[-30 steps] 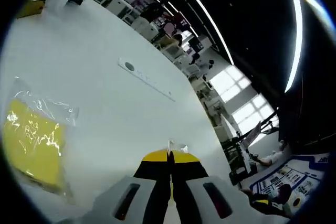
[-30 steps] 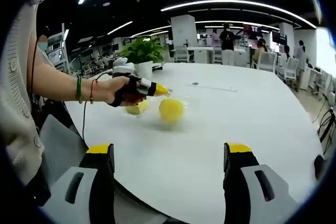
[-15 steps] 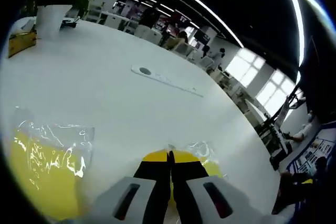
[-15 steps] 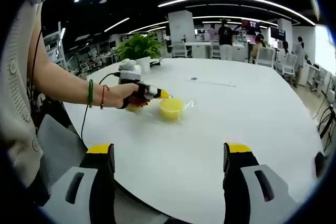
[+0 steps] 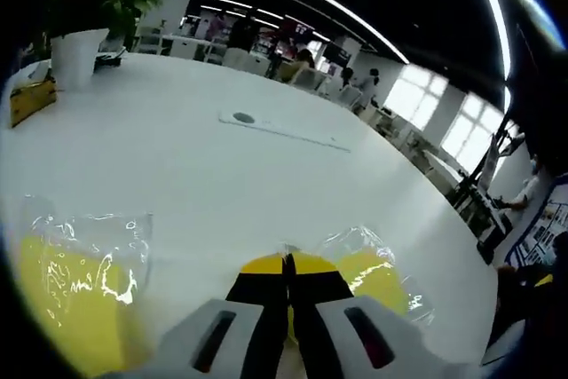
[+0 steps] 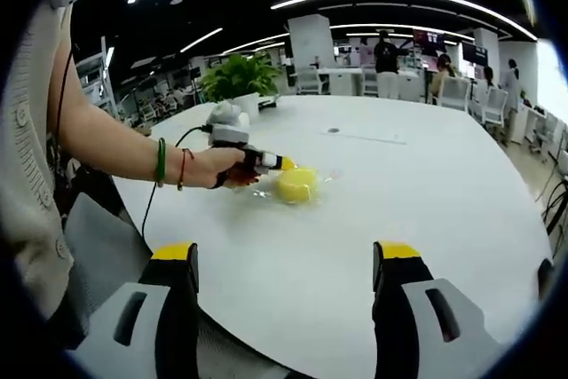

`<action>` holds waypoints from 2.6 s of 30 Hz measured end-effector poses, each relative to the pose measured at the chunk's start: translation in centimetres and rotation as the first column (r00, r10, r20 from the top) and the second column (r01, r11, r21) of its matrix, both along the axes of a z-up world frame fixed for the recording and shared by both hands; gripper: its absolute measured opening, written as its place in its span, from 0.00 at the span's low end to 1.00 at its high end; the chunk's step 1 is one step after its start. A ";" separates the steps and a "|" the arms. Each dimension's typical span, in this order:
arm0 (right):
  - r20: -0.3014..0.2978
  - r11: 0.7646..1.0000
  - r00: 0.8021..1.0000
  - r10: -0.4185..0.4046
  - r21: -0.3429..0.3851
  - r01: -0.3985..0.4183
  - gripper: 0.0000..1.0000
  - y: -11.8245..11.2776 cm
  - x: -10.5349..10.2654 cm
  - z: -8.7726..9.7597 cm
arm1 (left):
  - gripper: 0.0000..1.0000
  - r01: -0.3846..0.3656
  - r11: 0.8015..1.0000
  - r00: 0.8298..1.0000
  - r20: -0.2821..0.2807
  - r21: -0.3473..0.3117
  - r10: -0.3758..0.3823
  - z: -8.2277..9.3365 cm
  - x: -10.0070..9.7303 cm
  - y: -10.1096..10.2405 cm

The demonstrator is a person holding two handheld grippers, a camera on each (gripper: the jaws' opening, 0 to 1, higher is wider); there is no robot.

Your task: Compare the silicone blocks by pressing each to a similar depth, holding the contact briefly, and releasing to observe deformation and rebound differences across the visible hardness samples.

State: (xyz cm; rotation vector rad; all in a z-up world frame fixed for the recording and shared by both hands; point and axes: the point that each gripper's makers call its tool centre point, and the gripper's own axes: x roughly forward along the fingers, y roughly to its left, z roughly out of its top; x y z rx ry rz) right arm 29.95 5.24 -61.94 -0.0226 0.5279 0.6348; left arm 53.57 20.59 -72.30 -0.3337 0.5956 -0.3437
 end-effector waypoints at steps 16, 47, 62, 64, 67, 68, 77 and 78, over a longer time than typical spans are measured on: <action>0.024 0.999 0.999 0.042 -0.031 -0.042 0.71 1.2 -0.2 0.5 | 0.13 0.148 0.893 0.964 0.141 0.424 -0.227 3.2 -1.2 2.6; 0.179 0.972 0.979 0.102 0.189 -0.136 0.79 5.9 -1.5 5.1 | 0.66 0.014 0.976 0.917 0.387 0.219 -0.100 17.3 -19.7 11.9; 0.152 0.977 0.984 0.090 0.176 -0.116 0.77 5.8 -3.8 3.7 | 0.87 -0.011 0.989 0.920 0.389 0.148 -0.048 17.4 -26.7 14.6; 0.152 0.977 0.984 0.090 0.179 -0.117 0.77 5.8 -4.0 3.8 | 0.86 -0.017 0.989 0.915 0.402 0.150 -0.045 17.8 -27.0 14.9; 0.158 0.976 0.983 0.089 0.182 -0.118 0.76 5.7 -4.2 4.0 | 0.84 -0.024 0.987 0.906 0.420 0.158 -0.046 18.1 -27.4 15.2; 0.156 0.977 0.984 0.088 0.181 -0.116 0.76 5.7 -4.3 4.1 | 0.84 -0.027 0.986 0.906 0.420 0.162 -0.044 18.0 -27.6 15.4; 0.214 0.981 0.973 0.092 0.146 -0.125 0.70 5.1 -3.9 5.2 | 0.79 -0.064 0.991 0.890 0.457 0.116 0.004 18.8 -28.0 15.8; 0.216 0.981 0.972 0.091 0.150 -0.126 0.71 5.0 -3.8 5.4 | 0.80 -0.064 0.991 0.889 0.458 0.119 0.002 18.9 -27.9 15.8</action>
